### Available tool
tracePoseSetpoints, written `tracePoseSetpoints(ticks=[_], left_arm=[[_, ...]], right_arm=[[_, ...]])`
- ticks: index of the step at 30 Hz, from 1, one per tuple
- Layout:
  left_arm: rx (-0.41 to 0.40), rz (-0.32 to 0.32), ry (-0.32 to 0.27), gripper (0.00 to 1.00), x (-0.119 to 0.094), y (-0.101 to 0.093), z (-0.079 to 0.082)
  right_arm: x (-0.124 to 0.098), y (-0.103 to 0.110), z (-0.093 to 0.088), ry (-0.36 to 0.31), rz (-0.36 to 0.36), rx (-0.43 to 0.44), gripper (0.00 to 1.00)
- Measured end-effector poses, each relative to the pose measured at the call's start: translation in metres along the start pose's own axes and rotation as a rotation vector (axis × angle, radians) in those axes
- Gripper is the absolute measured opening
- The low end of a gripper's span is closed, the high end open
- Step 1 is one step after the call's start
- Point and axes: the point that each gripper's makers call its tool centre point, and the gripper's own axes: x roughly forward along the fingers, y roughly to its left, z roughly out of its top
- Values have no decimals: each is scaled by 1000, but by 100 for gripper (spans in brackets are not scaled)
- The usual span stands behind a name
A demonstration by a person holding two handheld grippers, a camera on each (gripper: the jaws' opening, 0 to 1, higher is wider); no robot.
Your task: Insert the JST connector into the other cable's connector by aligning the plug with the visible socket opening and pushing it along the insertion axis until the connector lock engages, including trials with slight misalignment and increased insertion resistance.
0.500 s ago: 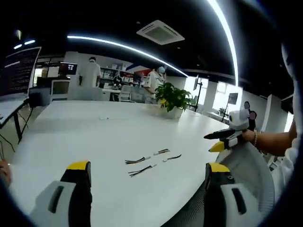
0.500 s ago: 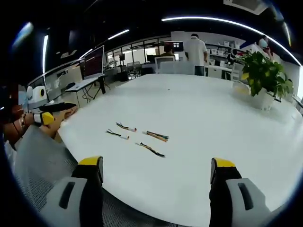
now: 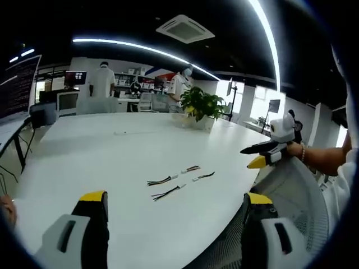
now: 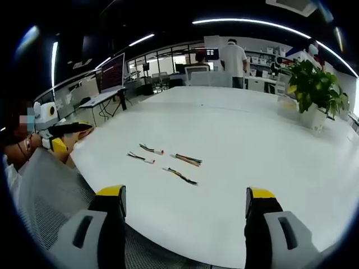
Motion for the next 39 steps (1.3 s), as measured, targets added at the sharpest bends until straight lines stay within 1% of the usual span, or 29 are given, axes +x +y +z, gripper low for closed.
tracePoseSetpoints(ticks=[6, 9, 16, 23, 25, 28, 31, 33, 34, 35, 36, 38, 39], left_arm=[[6, -2, 7, 99, 1, -1, -1], [-6, -12, -17, 99, 1, -2, 3], [-2, -3, -1, 99, 1, -1, 0], [4, -4, -13, 99, 0, 0, 3], [-2, -5, -1, 99, 1, 0, 1], [14, -9, 10, 99, 2, 0, -1], [9, -19, 47, 99, 4, -2, -7], [25, -12, 42, 99, 4, 0, -6], [18, -22, 43, 99, 4, -2, -7], [-12, -54, 52, 99, 5, -7, -8], [-27, -66, 53, 99, 6, -9, -9], [-9, -53, 57, 99, 6, -6, -9], [3, -50, 61, 99, 6, -6, -9]], right_arm=[[0, 2, -2, 11, 12, -3, 85], [1, 1, -3, 14, 10, -7, 85], [0, 2, -4, 20, 12, -1, 85], [0, 2, -4, 23, 15, 3, 85], [0, 1, -4, 23, 11, 2, 85], [0, 2, -5, 26, 15, 5, 84], [1, 2, -6, 31, 16, 7, 84], [1, 2, -5, 31, 16, 8, 84], [1, 2, -5, 31, 17, 7, 84], [1, 2, -5, 31, 19, 7, 84], [0, 2, -5, 29, 18, 9, 84], [-1, -1, 2, -12, 2, 8, 84], [-2, -2, 2, -15, 1, 15, 84]])
